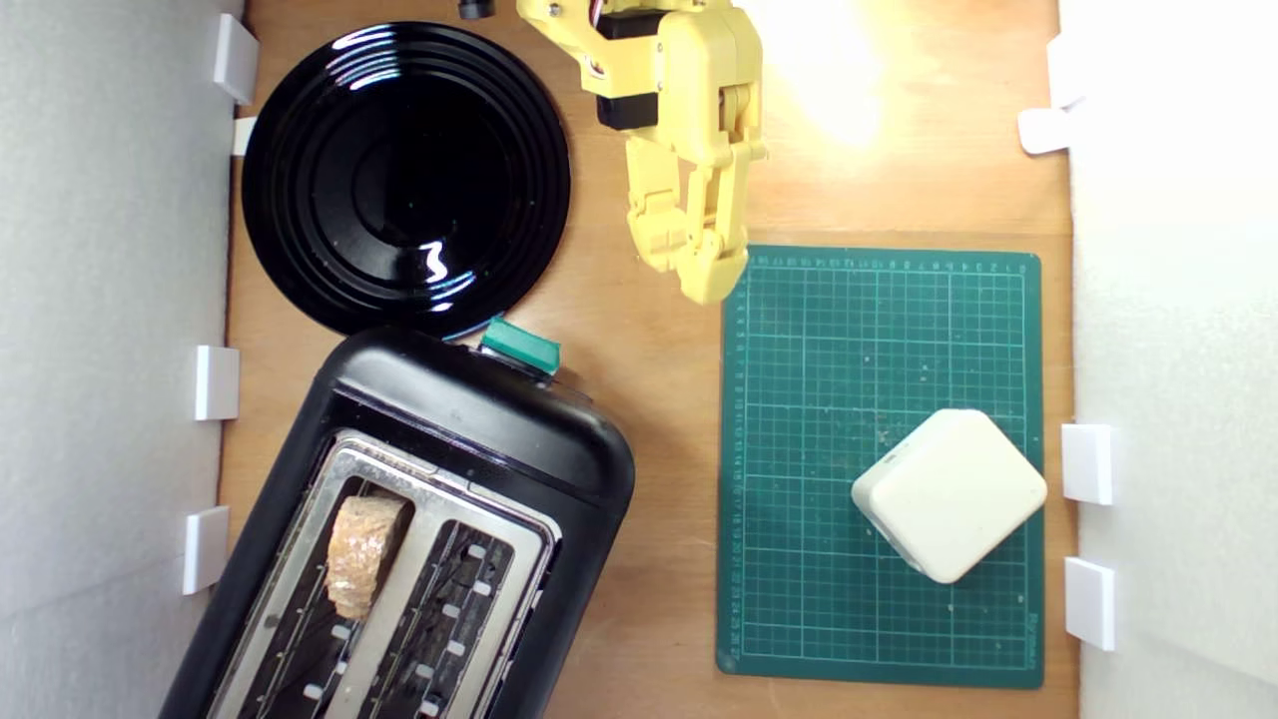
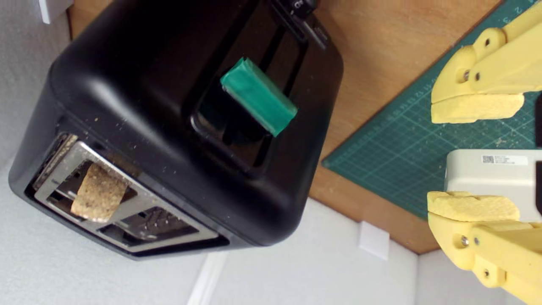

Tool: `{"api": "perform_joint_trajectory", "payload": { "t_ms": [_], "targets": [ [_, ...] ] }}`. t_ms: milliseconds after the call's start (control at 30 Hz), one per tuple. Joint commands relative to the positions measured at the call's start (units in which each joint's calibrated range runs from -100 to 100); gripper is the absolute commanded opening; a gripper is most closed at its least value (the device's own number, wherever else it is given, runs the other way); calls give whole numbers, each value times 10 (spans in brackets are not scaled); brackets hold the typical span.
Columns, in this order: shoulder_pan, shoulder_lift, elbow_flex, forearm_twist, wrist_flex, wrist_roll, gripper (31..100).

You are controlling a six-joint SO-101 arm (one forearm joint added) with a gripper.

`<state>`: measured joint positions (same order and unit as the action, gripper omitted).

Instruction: Pick bread and place in toaster

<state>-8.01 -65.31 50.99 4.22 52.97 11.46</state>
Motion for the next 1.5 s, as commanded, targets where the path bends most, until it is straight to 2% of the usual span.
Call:
{"api": "perform_joint_trajectory", "payload": {
  "t_ms": [0, 133, 233, 500, 600, 700, 1467],
  "targets": [
    [4, -64, 49, 5, -20, 1, 731],
    [6, -123, 129, 15, -19, 9, 731],
    [19, -175, 185, 8, -19, 25, 731],
    [13, -257, 313, 9, -19, 28, 723],
    [17, -316, 387, 14, -19, 28, 631],
    [19, -339, 415, 15, -17, 40, 580],
    [20, -339, 476, 19, 21, 40, 388]
  ]
}}
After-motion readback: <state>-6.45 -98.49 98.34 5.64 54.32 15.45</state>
